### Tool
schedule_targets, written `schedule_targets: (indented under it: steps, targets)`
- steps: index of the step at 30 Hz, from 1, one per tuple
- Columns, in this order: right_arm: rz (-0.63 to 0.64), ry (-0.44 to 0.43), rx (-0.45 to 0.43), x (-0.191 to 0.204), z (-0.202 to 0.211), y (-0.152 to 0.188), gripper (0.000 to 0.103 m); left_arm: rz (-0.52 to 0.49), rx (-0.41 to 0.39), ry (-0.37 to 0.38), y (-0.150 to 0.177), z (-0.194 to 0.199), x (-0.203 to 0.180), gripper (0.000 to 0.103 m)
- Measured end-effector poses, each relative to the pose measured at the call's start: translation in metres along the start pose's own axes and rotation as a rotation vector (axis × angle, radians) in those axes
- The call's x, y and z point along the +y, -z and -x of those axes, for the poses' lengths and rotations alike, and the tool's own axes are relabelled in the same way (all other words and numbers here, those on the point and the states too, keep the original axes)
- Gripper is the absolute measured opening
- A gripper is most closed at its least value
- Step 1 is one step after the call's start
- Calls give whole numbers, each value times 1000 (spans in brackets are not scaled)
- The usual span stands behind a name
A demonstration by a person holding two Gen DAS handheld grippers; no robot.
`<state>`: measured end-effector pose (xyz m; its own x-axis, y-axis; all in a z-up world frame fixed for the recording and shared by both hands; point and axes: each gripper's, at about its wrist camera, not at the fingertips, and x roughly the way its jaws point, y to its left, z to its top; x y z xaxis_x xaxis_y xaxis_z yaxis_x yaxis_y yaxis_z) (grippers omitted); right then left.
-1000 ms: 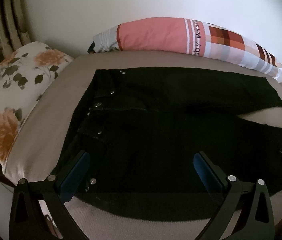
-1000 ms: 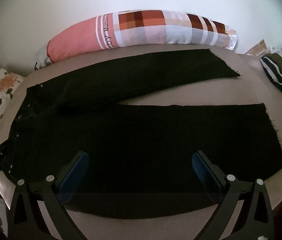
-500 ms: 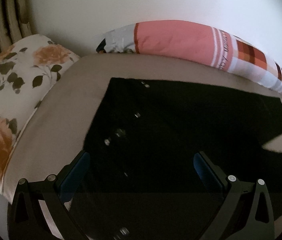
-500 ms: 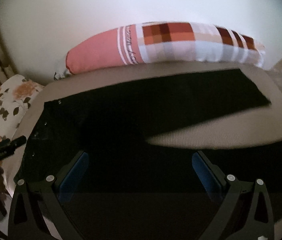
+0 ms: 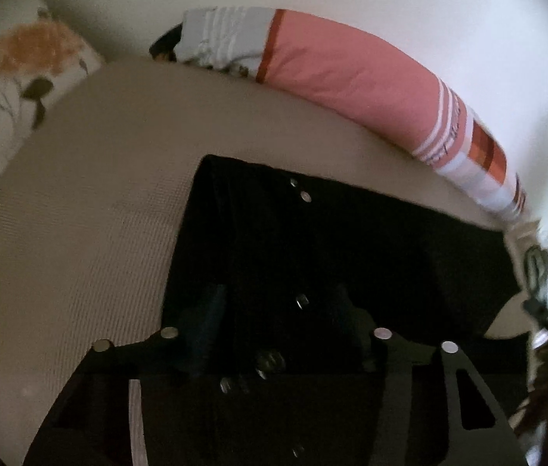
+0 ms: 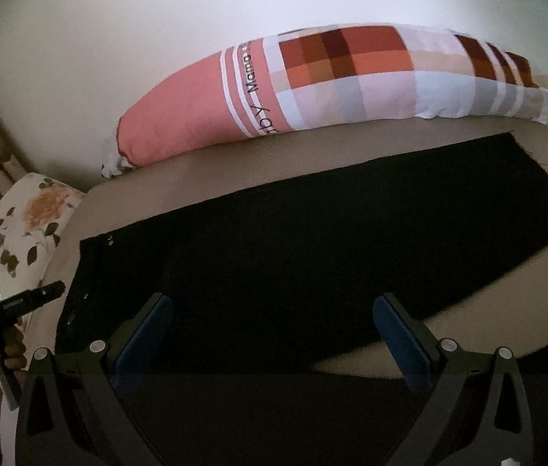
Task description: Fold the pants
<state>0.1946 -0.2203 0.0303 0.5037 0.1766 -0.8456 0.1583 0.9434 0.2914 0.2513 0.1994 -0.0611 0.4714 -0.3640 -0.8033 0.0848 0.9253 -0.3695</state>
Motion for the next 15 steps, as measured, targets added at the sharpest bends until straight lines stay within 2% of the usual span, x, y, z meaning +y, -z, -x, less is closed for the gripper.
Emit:
schedule_targets:
  steps: [3,6,11,15]
  targets:
    - [4,2,19,7,-16,-5,103,33,29,64,-14,-10,17,47]
    - [28,5,33,17,-30,-11,103,32,72,137,-24,-21,27,38]
    - [57,1,43,34,-50,-21,103,65,117,178,-38,-42,45,36]
    - [68,-15,49,41,-61,-30,103,69,118,237,-51,-48,51,36]
